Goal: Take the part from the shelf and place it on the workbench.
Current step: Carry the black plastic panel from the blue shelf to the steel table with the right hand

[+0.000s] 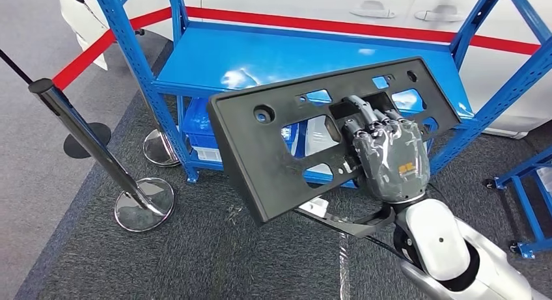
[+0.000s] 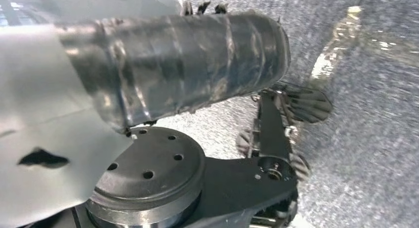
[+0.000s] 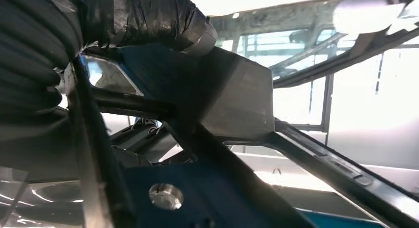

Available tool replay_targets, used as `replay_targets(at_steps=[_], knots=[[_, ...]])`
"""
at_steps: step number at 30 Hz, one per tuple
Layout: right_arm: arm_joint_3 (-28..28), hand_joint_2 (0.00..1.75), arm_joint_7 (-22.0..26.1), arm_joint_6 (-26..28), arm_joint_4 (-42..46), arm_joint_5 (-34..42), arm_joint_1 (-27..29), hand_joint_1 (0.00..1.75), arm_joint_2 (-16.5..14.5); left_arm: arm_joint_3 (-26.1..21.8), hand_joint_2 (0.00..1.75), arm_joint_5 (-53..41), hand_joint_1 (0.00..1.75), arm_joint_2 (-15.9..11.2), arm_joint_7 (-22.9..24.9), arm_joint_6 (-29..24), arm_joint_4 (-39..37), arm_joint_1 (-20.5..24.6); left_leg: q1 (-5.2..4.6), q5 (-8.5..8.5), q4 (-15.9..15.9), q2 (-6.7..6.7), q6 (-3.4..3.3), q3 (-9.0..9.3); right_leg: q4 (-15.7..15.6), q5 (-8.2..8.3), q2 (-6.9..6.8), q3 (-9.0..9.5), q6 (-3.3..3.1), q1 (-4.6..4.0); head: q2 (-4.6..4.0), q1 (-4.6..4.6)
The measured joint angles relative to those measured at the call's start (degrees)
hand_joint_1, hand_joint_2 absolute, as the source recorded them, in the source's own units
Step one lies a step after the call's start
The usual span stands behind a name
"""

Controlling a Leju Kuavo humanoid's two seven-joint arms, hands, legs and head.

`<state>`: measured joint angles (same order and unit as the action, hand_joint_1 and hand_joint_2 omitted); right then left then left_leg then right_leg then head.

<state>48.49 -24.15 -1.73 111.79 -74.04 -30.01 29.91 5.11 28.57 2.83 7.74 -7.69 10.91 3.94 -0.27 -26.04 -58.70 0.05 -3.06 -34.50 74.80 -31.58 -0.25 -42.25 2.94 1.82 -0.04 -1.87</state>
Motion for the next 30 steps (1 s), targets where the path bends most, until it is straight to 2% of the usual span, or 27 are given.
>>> replay_targets(at_steps=[1,2,3,4,5,7,8,9,10,11,13,14,15,17,21,22,23,25,26,27,28,30], knots=[[0.5,1.75,-0.4,0.2,-0.7,0.0,-0.2,1.75,-0.7,0.0,0.0,0.0,0.0,0.0,0.1,0.1,0.0,0.0,-0.28,0.56,-0.1,-0.02,-0.09,-0.86,-0.5,1.4,0.01,1.46,-0.36,-0.3,0.0,-0.01],[0.9,1.75,-0.9,0.3,-1.2,0.2,-0.4,1.75,-1.1,0.0,0.0,-0.1,0.0,0.0,0.2,0.1,0.0,0.0,-0.52,1.1,-0.2,-0.09,-0.12,-1.67,-2.7,2.92,0.01,3.79,-0.84,-0.63,0.0,-0.01],[1.0,1.75,-1.4,0.3,-1.5,0.6,-0.5,1.75,-1.4,0.0,0.0,-0.2,0.0,0.1,0.3,0.2,0.0,0.0,-0.71,1.57,-0.4,-0.15,-0.09,-2.36,-6.2,3.47,-0.06,6.58,-1.48,-1.01,0.0,-0.03],[1.1,1.75,-2.1,0.2,-1.7,1.2,-0.6,1.75,-1.4,0.0,0.0,-0.5,0.0,0.2,0.3,0.2,0.0,0.0,-0.88,2.01,-0.5,-0.19,0.01,-2.86,-10.4,3.21,-0.2,9.33,-2.0,-1.37,0.0,-0.06],[1.1,1.75,-2.6,0.0,-1.7,1.9,-0.7,1.75,-1.3,0.0,0.0,-0.7,0.0,0.2,0.2,0.2,0.0,-0.1,-0.93,2.52,-0.4,-0.18,0.21,-3.16,-13.6,2.74,-0.32,11.28,-2.41,-1.72,0.0,-0.07],[1.1,1.75,-3.5,-0.8,-1.3,3.4,-0.7,1.75,-0.6,0.1,0.0,-1.0,0.0,0.3,-0.1,0.3,0.0,-0.4,-0.82,3.52,-0.1,-0.05,0.73,-3.35,-16.6,2.46,-0.4,12.57,-2.81,-2.09,0.0,0.0],[1.1,1.75,-3.6,-1.1,-1.1,4.0,-0.6,1.75,-0.2,0.1,0.0,-1.1,0.0,0.2,-0.3,0.3,0.0,-0.4,-0.72,3.75,0.0,-0.01,1.05,-3.48,-16.8,3.08,-0.31,12.37,-3.0,-1.96,0.0,0.09],[1.1,1.75,-3.7,-1.4,-0.9,4.3,-0.5,1.75,0.2,0.1,0.0,-1.1,0.0,0.2,-0.3,0.3,0.0,-0.5,-0.68,3.21,-0.2,-0.01,1.43,-3.77,-17.2,3.61,-0.15,12.17,-3.26,-1.75,0.0,0.14],[1.1,1.75,-3.7,-1.5,-0.8,4.5,-0.5,1.75,0.4,0.2,0.0,-1.2,0.0,0.1,-0.4,0.4,0.0,-0.6,-0.63,1.7,-1.4,-0.02,1.85,-4.29,-17.6,4.16,0.03,11.88,-3.52,-1.49,0.0,0.06],[1.1,1.75,-3.8,-1.6,-0.7,4.6,-0.5,1.75,0.6,0.2,0.0,-1.2,0.0,0.1,-0.4,0.4,0.0,-0.7,-0.46,-0.67,-3.7,-0.06,2.3,-5.08,-17.8,4.72,0.26,11.47,-3.73,-1.24,0.0,-0.05],[1.1,1.75,-3.8,-1.8,-0.6,4.8,-0.5,1.75,0.8,0.2,0.0,-1.2,0.0,0.1,-0.4,0.4,0.0,-0.7,0.14,-5.84,-10.8,-0.08,3.07,-6.93,-17.7,5.7,0.87,10.28,-3.91,-1.11,0.0,-0.34],[1.1,1.75,-3.8,-1.9,-0.5,4.8,-0.5,1.75,0.9,0.2,0.0,-1.2,0.0,0.1,-0.4,0.4,0.0,-0.7,0.42,-7.28,-13.9,-0.08,3.34,-7.54,-17.5,6.13,1.21,9.63,-3.85,-1.03,0.0,-0.39],[1.1,1.75,-3.8,-1.9,-0.5,4.9,-0.5,1.75,0.9,0.2,0.0,-1.3,0.0,0.1,-0.4,0.4,0.0,-0.6,0.6,-7.94,-15.9,-0.07,3.52,-7.87,-17.4,6.45,1.45,9.12,-3.77,-0.96,0.0,-0.41],[1.1,1.75,-3.8,-2.0,-0.5,4.9,-0.4,1.75,1.0,0.2,0.0,-1.3,0.0,0.1,-0.4,0.4,0.0,-0.6,0.74,-7.93,-17.1,-0.07,3.66,-7.87,-17.3,6.71,1.7,8.63,-3.67,-0.86,0.0,-0.43],[1.1,1.75,-3.8,-2.0,-0.5,4.9,-0.4,1.75,1.0,0.2,0.0,-1.3,0.0,0.1,-0.4,0.4,0.0,-0.6,0.76,-7.72,-17.1,-0.07,3.69,-7.69,-17.3,6.76,1.77,8.5,-3.63,-0.82,0.0,-0.4],[1.1,1.75,-3.8,-2.0,-0.5,4.9,-0.4,1.75,1.0,0.2,0.0,-1.3,0.0,0.1,-0.3,0.4,0.0,-0.6,0.86,-6.58,-15.4,-0.13,3.79,-6.27,-17.1,6.94,2.07,8.11,-3.46,-0.68,0.0,-0.4],[1.1,1.75,-3.8,-2.0,-0.5,4.9,-0.4,1.75,1.1,0.2,0.0,-1.3,0.0,0.1,-0.3,0.3,0.0,-0.5,0.98,-5.12,-12.6,-0.34,3.87,-4.11,-16.9,7.16,2.47,7.63,-3.22,-0.5,0.0,-0.41],[1.1,1.75,-3.8,-2.1,-0.3,5.0,-0.5,1.75,1.3,0.2,0.0,-1.3,0.0,0.1,-0.2,0.3,0.0,-0.5,1.14,-2.7,-3.6,-1.88,3.43,1.79,-16.7,8.62,4.4,6.06,-1.63,0.01,0.0,-0.37],[1.1,1.75,-3.8,-2.1,-0.2,5.0,-0.5,1.75,1.5,0.2,0.0,-1.2,0.0,0.1,-0.2,0.3,0.0,-0.5,1.19,-2.25,-0.5,-2.15,2.85,3.39,-16.6,8.9,4.75,5.4,-0.9,0.1,0.0,-0.33],[1.1,1.75,-3.7,-2.2,-0.1,5.1,-0.6,1.75,1.6,0.2,0.0,-1.2,0.0,0.1,-0.2,0.3,0.0,-0.5,1.2,-2.02,1.5,-2.18,2.09,4.1,-15.9,8.38,4.52,4.6,-0.27,0.08,0.0,-0.12],[1.1,1.75,-3.7,-2.2,0.0,5.1,-0.6,1.75,1.7,0.2,0.0,-1.2,0.0,0.1,-0.2,0.3,0.0,-0.5,1.24,-1.43,1.8,-1.27,1.43,3.75,-14.2,6.61,3.6,3.81,-0.12,-0.06,0.01,0.09],[1.1,1.75,-3.7,-2.3,0.0,5.1,-0.7,1.75,1.8,0.2,0.0,-1.2,0.0,0.1,-0.2,0.3,0.0,-0.5,1.04,-0.65,1.7,0.03,0.61,2.82,-7.1,1.37,1.43,1.44,-0.18,-0.17,0.01,0.55]])
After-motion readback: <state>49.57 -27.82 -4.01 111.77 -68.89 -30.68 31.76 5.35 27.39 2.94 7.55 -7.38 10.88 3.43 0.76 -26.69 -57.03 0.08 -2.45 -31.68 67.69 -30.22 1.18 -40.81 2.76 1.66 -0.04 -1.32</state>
